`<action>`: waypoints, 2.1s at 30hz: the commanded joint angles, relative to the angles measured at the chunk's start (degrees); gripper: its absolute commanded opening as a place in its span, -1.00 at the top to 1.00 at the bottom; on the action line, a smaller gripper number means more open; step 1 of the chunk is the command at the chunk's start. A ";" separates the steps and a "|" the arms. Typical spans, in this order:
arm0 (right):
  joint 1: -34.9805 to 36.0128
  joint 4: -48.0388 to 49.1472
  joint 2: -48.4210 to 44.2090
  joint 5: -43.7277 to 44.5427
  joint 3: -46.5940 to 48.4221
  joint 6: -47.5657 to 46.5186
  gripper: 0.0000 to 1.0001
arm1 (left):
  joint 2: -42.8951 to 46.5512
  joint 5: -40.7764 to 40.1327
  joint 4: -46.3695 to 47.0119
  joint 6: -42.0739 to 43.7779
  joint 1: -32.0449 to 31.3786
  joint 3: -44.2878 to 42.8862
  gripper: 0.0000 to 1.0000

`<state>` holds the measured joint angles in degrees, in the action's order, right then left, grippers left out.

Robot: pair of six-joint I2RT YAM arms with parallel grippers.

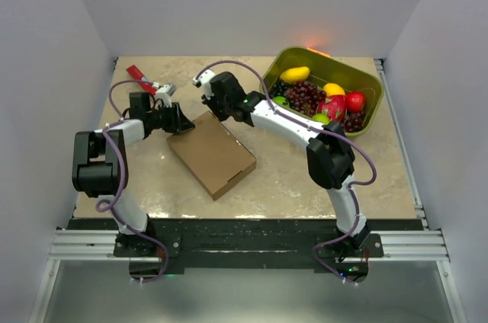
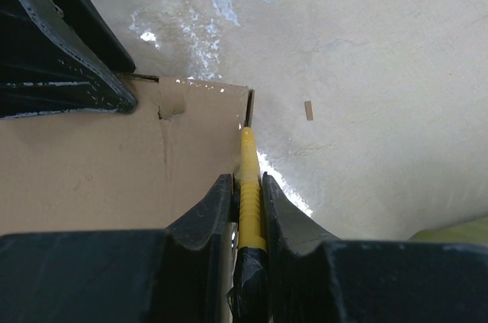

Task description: Unpack the express box

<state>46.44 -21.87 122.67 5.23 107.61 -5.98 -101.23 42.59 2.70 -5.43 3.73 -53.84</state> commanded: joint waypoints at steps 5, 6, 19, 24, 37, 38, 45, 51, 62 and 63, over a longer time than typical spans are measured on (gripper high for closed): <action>0.15 -3.00 -3.58 2.58 -1.18 1.14 1.00 | -4.68 -6.64 -5.07 0.60 -0.30 1.11 0.81; 0.15 -3.88 -3.75 2.76 -1.18 1.14 1.00 | -4.85 -6.38 -4.99 0.51 -0.30 1.11 0.84; 0.06 -8.89 -9.03 2.85 -5.83 2.37 1.00 | -5.12 -6.73 -4.02 -0.72 -0.30 1.37 1.00; 0.23 -9.86 -10.17 2.41 -7.50 2.81 1.00 | -4.85 -7.78 -3.84 -1.07 -0.39 1.37 1.00; 0.23 -17.06 -13.33 1.18 -8.38 5.01 1.00 | -3.54 -10.16 -4.02 -1.77 -0.65 1.81 1.00; 0.15 -17.76 -13.42 1.09 -8.30 5.10 1.00 | -3.45 -10.33 -4.02 -1.78 -0.65 1.81 1.00; 0.23 -23.65 -15.53 0.22 -8.73 5.54 1.00 | -3.01 -11.21 -3.84 -1.69 -0.83 2.25 1.00; 0.23 -25.06 -17.82 -0.58 -12.51 5.54 1.00 | -2.83 -11.47 -3.58 -1.78 -0.91 2.43 1.00; 0.23 -26.65 -22.12 -1.63 -18.22 5.54 1.00 | -1.95 -13.93 -3.67 -1.25 -1.00 2.96 1.00; 0.23 -26.82 -22.91 -1.63 -18.92 5.54 1.00 | -1.87 -14.11 -3.67 -1.16 -1.00 2.96 1.00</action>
<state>46.50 -45.71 103.70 4.60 90.43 -1.04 -101.25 40.47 4.12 -8.93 2.85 -53.65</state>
